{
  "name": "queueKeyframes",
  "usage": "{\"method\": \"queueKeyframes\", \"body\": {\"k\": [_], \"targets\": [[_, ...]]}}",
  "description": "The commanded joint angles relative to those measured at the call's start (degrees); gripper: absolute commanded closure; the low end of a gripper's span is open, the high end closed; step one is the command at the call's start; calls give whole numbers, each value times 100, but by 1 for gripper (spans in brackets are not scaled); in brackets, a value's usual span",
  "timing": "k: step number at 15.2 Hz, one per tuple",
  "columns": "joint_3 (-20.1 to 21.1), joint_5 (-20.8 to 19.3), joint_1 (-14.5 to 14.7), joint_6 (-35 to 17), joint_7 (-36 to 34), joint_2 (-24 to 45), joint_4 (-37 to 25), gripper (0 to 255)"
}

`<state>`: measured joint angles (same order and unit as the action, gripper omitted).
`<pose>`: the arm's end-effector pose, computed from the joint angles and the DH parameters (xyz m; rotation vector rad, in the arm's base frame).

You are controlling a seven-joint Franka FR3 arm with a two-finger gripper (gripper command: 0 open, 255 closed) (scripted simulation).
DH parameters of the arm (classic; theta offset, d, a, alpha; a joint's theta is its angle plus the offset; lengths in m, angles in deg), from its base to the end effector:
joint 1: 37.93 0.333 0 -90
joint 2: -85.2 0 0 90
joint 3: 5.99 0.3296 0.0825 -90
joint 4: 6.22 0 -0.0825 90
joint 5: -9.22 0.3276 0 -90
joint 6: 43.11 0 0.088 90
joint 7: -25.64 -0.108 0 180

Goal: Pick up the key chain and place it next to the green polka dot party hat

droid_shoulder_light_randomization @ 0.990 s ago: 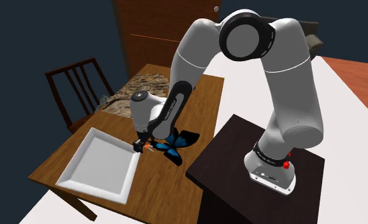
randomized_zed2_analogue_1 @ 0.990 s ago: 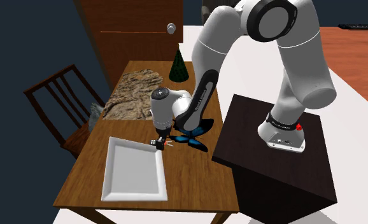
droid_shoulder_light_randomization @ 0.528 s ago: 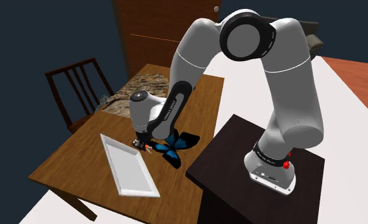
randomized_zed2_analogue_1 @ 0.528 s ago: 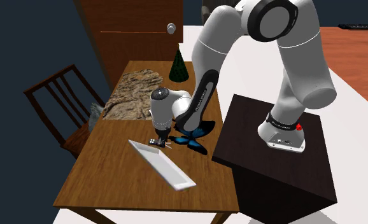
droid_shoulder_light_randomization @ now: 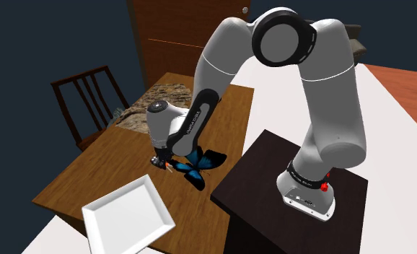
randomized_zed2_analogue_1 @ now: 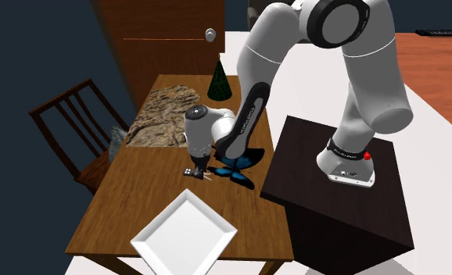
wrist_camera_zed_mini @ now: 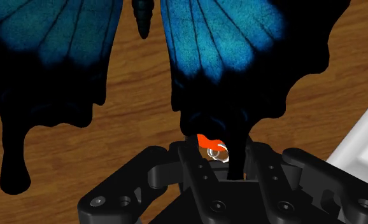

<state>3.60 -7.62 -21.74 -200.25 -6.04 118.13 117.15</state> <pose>0.4867 0.2455 0.1957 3.1252 0.2172 0.0654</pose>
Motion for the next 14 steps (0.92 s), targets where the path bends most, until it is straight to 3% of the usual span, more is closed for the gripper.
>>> {"method": "queueKeyframes", "body": {"k": [1, 14], "targets": [[50, 47, -50, 101, 45, -137, 45, 255], [389, 436, -305, 833, 344, -1053, 222, 255]]}}
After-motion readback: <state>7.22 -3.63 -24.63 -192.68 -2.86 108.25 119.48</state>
